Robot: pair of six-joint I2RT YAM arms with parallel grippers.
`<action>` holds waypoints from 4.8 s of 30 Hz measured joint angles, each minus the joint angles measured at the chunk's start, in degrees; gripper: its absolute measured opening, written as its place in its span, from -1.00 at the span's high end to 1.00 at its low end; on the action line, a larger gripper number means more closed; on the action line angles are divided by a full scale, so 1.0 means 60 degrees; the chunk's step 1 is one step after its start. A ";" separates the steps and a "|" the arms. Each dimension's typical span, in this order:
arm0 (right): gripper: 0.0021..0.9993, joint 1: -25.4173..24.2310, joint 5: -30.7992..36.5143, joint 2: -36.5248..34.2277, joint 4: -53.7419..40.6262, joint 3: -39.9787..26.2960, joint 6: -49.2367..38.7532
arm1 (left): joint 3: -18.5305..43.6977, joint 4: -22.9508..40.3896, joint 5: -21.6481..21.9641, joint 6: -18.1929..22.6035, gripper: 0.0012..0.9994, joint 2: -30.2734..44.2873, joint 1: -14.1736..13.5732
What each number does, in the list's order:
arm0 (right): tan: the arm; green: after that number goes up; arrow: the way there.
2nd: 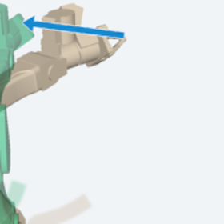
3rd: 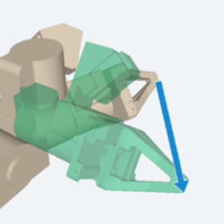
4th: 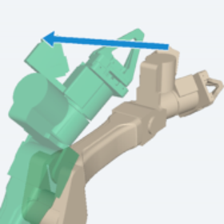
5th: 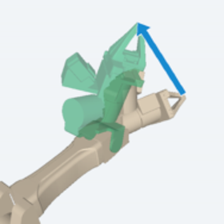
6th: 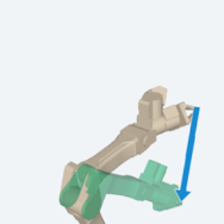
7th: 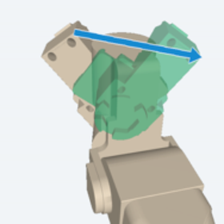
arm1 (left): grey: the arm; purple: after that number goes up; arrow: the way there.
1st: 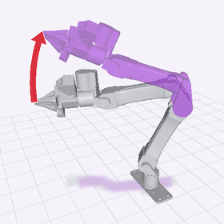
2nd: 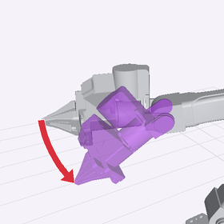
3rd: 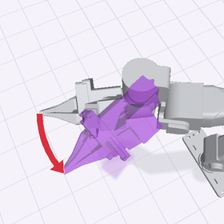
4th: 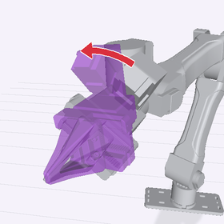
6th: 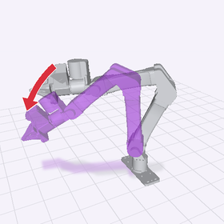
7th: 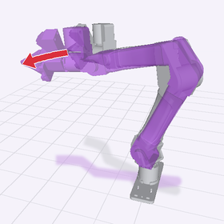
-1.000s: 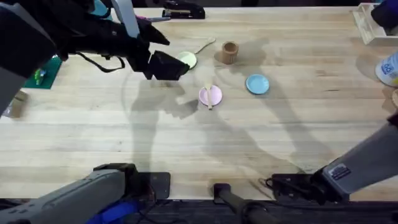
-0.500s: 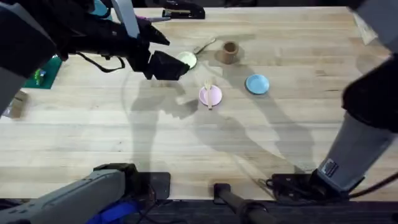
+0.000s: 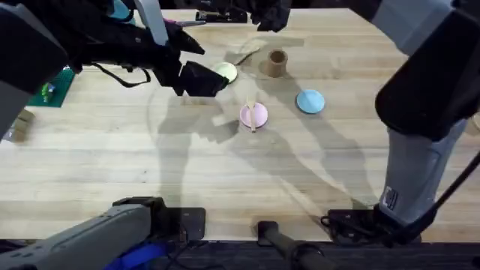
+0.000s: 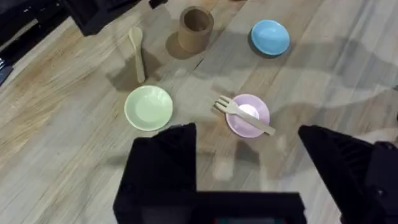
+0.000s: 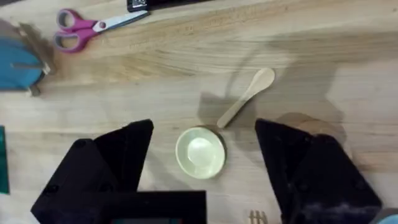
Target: Pick up a utensil and set it on the pink plate, then put the other utensil in the container.
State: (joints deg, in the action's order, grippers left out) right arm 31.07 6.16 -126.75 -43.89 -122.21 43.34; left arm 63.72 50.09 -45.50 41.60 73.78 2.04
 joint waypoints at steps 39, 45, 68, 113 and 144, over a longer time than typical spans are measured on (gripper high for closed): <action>-0.91 0.0000 -0.0248 -0.1746 0.0363 -0.0073 0.1823 | 0.0000 0.0022 0.0000 0.0000 -0.99 0.0000 0.0000; -0.79 0.0000 -0.0246 -0.1746 0.0405 -0.0073 0.1850 | 0.0000 0.0040 0.0000 0.0000 -0.99 0.0000 0.0000; 0.16 -0.0152 -0.0244 -0.2314 0.0790 -0.0219 0.1859 | 0.0000 0.0187 -0.0002 0.0000 -0.99 0.0000 0.0000; -0.99 -0.0168 -0.0242 -0.2350 0.0286 -0.3173 -0.6365 | 0.0000 0.0188 -0.0001 0.0000 -0.99 -0.0001 0.0000; -1.00 -0.0387 -0.0387 -0.2350 -0.2701 -0.3177 -1.2792 | 0.0000 0.0193 -0.0004 0.0000 -0.99 -0.0003 0.0000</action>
State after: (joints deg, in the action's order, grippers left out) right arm 28.75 3.84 -140.86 -60.10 -141.27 -33.41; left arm 63.72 51.24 -45.52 41.60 73.76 2.04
